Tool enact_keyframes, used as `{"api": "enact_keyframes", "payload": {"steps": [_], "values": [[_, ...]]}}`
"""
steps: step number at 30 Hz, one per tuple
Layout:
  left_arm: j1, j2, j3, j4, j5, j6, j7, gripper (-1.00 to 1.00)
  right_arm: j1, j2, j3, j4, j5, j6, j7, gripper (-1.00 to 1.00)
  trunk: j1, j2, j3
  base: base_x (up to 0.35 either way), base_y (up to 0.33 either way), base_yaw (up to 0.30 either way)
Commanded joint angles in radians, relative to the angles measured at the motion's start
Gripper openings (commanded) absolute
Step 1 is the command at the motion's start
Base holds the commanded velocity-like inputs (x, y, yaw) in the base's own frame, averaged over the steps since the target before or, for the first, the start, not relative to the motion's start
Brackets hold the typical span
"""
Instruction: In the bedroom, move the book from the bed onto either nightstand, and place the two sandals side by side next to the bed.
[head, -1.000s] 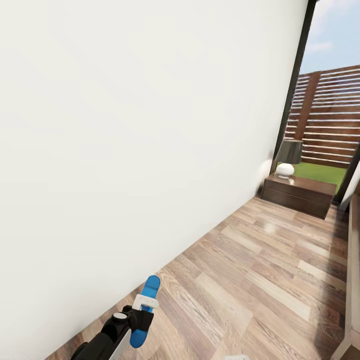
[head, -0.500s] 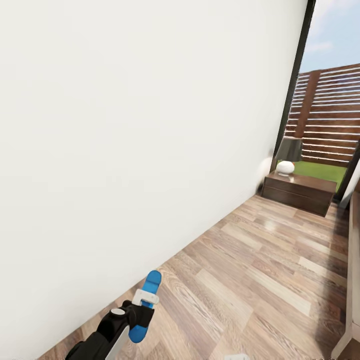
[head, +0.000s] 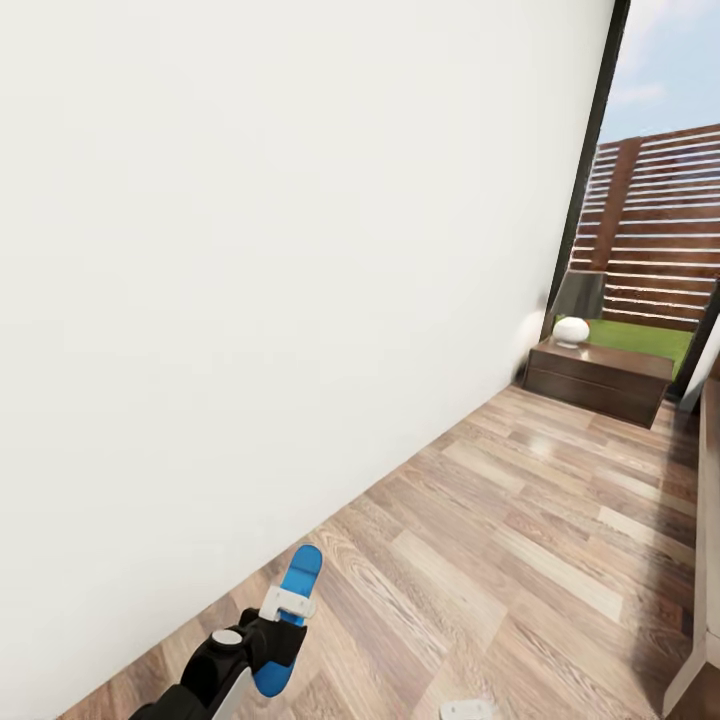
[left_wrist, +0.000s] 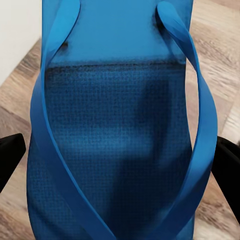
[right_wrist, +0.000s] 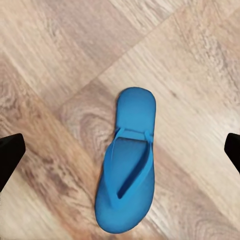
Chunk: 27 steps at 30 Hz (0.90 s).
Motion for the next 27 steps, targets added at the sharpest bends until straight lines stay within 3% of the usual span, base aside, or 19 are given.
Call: {"api": "enact_keyframes", "payload": {"steps": [1,5,14,27], "values": [[0.0,0.002,-0.003,-0.002,0.009,0.004,0.009,-1.0,-0.001,0.001,0.008,-0.002,-0.005,0.007,-0.008,1.0,0.004,-0.008,-0.004,0.0,0.0,0.0],[0.002,0.002,-0.003,-0.003,0.009,0.005,0.009,-1.0,-0.006,0.005,0.008,-0.002,-0.011,0.009,-0.009,1.0,0.016,-0.029,-0.018,0.0,0.0,0.0],[0.004,0.003,-0.003,-0.001,0.01,0.004,0.008,-1.0,-0.01,0.002,0.008,0.0,-0.093,0.01,-0.008,1.0,0.02,-0.031,-0.052,0.0,0.0,0.0],[0.004,0.002,-0.004,0.0,0.009,0.004,0.008,-1.0,-0.024,-0.003,0.008,0.002,-0.107,0.011,-0.012,1.0,0.026,-0.034,-0.103,0.0,0.0,0.0]]}}
